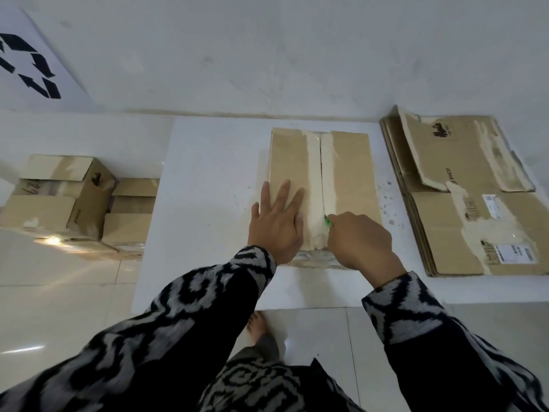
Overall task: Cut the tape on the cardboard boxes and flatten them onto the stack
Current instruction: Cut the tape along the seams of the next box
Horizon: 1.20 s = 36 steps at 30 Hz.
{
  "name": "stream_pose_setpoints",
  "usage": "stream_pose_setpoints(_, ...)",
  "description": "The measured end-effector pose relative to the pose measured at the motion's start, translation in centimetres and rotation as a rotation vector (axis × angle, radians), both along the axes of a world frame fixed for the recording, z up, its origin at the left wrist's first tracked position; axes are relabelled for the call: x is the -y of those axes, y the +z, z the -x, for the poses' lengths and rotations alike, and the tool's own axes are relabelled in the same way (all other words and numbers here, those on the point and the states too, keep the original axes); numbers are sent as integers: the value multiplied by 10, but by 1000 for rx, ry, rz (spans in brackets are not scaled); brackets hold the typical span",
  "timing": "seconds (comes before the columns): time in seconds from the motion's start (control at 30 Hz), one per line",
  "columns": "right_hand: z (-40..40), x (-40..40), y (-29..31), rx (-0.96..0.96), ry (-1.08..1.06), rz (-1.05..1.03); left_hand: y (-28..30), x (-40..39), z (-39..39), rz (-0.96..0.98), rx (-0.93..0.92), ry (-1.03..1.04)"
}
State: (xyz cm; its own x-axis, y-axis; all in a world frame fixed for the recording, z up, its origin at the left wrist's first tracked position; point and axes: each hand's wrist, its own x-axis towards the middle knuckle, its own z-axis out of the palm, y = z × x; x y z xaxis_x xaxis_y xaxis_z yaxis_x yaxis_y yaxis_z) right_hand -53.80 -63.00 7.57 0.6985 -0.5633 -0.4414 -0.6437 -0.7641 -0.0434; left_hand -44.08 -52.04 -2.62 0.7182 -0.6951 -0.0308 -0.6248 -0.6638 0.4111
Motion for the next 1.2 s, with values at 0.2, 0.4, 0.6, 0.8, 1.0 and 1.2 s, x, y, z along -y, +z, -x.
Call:
stream_pose_setpoints(0.2, 6, -7, -3, 11, 0, -20, 1, 1, 1, -29, -12, 21)
stream_pose_setpoints(0.4, 11, -12, -3, 34, -16, -52, 2, 1, 3, -48, -4, 39)
stream_pose_setpoints(0.6, 14, -16, 2, 28, -18, -63, 2, 2, 3, -34, -18, 52)
stream_pose_setpoints(0.8, 23, -18, 16, 31, 36, -49, 1, -2, 7, 7, -3, 65)
stream_pose_setpoints(1.0, 25, -20, 18, 28, 42, -46, 2, -1, 8, 2, -9, 74)
stream_pose_setpoints(1.2, 30, -21, 15, 42, 40, -46, 1, 2, 6, -6, -21, 75)
